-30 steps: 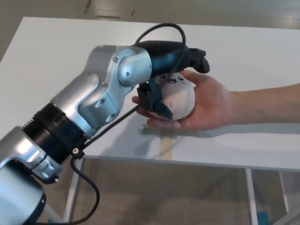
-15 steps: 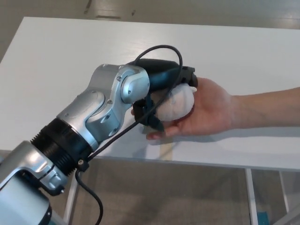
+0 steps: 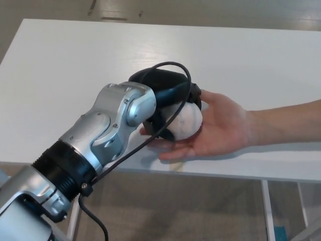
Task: Use the left hand to take the pink dumpling toy on a person's hand and put it on the desk.
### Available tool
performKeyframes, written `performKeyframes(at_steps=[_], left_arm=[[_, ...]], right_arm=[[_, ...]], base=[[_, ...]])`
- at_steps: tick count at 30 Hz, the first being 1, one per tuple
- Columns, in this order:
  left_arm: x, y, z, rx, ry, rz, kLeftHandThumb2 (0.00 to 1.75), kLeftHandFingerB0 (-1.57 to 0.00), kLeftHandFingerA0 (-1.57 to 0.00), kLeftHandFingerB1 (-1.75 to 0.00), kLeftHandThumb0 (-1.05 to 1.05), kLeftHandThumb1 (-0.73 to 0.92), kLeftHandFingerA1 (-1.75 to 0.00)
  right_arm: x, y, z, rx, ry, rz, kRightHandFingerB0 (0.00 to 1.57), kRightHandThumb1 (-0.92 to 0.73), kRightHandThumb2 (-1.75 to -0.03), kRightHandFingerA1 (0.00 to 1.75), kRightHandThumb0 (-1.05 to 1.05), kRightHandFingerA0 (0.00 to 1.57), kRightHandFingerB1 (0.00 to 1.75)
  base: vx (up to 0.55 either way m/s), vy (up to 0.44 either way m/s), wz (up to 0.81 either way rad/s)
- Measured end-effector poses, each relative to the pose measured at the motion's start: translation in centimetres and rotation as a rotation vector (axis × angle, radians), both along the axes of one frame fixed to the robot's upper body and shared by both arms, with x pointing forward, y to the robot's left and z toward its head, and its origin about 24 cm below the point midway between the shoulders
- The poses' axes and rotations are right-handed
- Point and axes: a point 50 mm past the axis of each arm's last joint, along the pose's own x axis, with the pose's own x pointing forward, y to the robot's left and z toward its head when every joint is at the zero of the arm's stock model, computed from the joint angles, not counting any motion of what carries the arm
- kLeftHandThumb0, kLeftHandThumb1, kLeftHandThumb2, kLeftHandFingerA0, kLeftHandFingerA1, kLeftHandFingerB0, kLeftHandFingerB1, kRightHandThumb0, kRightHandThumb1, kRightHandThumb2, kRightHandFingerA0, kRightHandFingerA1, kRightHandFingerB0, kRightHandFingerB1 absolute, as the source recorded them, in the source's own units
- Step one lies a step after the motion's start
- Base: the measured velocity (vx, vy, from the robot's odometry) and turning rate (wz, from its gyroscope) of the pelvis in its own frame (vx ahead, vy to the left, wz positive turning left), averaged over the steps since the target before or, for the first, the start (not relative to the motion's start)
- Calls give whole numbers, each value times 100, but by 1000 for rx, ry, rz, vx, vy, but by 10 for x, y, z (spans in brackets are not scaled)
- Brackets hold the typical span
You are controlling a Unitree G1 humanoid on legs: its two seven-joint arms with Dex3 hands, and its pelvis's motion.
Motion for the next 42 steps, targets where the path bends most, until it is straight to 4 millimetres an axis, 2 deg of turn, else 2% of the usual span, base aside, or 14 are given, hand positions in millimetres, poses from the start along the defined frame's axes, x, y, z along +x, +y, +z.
performKeyframes(at_steps=[4,6,11,12,32,35,36,38,40,41,42], left_arm=[[0,1,3,-16,-56,-7,62,-79,-73,-51,-28,69,-156],[1,1,5,-23,-75,-11,62,-87,-71,-58,-26,68,-156],[1,1,7,-40,-100,-18,61,-86,-71,-56,-26,68,-156],[1,1,7,-41,-101,-19,69,-82,-77,-60,-37,61,-146],[-1,1,10,-55,-147,-50,65,-84,-77,-59,-35,61,-150],[-5,0,18,-79,-174,-69,65,-84,-77,-59,-34,61,-150],[-5,0,18,-79,-174,-69,61,-90,-68,-60,-23,68,-158],[-7,1,34,-114,-221,-84,60,-90,-69,-59,-24,68,-160],[-8,1,39,-126,-237,-90,61,-90,-68,-63,-26,69,-160],[-10,3,51,-161,-267,-97,61,-90,-68,-63,-26,69,-160],[-10,5,59,-182,-289,-100,62,-87,-70,-74,-26,69,-158]], right_arm=[[1,0,1,1,-4,0,59,-66,-60,44,-22,61,45],[2,0,1,2,-6,-1,61,-66,-59,44,-22,61,46],[2,0,1,5,-7,-4,62,-66,-59,43,-22,61,46],[2,0,1,5,-7,-4,63,-66,-59,43,-22,61,46],[2,0,1,3,-3,2,58,-66,-60,44,-23,62,44],[2,0,1,5,-4,1,58,-66,-60,44,-23,62,44],[2,0,1,5,-4,1,58,-66,-59,44,-23,63,44],[3,0,1,6,-5,2,59,-66,-59,44,-22,63,44],[3,1,1,7,-5,3,59,-66,-59,44,-22,63,44],[4,1,2,7,-7,4,59,-66,-59,44,-22,63,44],[4,1,2,8,-7,4,59,-66,-59,44,-21,63,44]], base=[[0,0,0],[0,0,0],[0,0,0],[0,0,0],[0,0,0],[0,0,0],[0,0,0],[0,0,0],[0,0,0],[0,0,0],[0,0,0]])
